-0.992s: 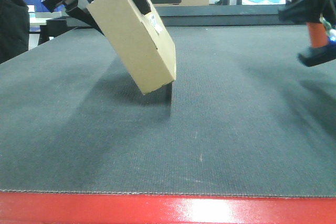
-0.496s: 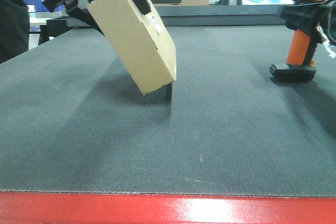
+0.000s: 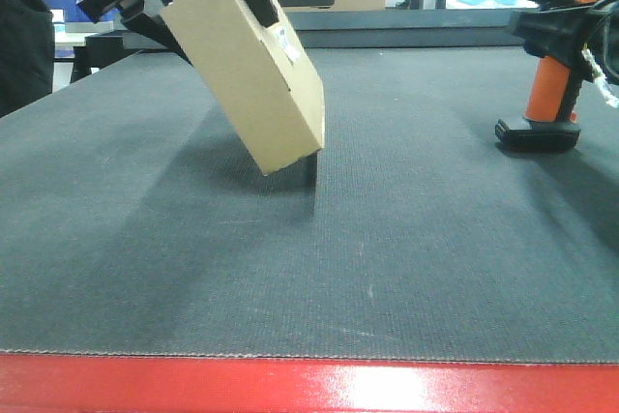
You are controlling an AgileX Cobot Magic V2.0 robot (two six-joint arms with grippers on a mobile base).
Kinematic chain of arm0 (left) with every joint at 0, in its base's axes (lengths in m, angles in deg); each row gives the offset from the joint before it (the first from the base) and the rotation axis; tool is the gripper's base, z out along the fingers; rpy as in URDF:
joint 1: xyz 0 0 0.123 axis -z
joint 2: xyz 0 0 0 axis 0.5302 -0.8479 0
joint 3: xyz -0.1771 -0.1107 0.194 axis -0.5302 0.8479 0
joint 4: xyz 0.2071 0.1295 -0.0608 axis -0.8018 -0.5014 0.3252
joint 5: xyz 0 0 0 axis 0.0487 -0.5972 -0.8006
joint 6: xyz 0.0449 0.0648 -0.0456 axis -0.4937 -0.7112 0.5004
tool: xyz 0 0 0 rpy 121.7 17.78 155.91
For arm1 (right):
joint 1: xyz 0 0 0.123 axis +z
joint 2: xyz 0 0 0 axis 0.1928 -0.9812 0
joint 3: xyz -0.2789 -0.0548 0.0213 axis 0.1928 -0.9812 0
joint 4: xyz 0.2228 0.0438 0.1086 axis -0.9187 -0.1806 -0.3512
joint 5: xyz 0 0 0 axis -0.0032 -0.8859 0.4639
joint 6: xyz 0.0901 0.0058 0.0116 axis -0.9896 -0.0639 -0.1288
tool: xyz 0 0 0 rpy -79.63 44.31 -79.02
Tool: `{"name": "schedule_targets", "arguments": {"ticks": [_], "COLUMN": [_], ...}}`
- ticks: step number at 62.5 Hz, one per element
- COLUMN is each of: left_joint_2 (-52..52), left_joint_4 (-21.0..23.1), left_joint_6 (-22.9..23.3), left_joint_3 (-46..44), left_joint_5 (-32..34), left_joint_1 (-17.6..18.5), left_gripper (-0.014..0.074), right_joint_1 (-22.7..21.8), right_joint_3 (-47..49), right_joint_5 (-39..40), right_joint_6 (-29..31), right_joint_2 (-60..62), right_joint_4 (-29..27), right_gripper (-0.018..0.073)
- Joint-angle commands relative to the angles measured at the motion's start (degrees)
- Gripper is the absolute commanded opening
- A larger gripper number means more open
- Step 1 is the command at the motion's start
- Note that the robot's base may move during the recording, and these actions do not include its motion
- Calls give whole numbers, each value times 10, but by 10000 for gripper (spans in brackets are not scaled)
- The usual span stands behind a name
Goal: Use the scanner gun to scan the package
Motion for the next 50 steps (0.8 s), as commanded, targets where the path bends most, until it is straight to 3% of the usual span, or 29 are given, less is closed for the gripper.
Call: {"name": "schedule_targets", "arguments": {"ticks": [1, 6, 16, 26, 39, 50], "left_joint_2": [7, 7, 7, 7, 7, 7], "left_joint_4": [2, 2, 2, 2, 2, 1], "left_joint_6": [0, 0, 0, 0, 0, 0], "left_joint_3": [-5, -5, -5, -5, -5, -5], "left_joint_5": [4, 3, 2, 2, 2, 2], "left_joint_1": [3, 3, 3, 3, 3, 3], "left_gripper": [-111, -111, -111, -111, -111, -111], "right_joint_1": [0, 0, 0, 0, 0, 0], "right_joint_3": [3, 3, 3, 3, 0, -14], "right_joint_5": [-21, -30, -24, -28, -28, -32], "right_joint_6": [-2, -2, -2, -2, -2, -2], "right_joint_2": [5, 1, -1, -1, 10, 22], "right_joint_4": [12, 12, 12, 12, 29, 89], "right_gripper": [-161, -78, 289, 553, 561, 561]}}
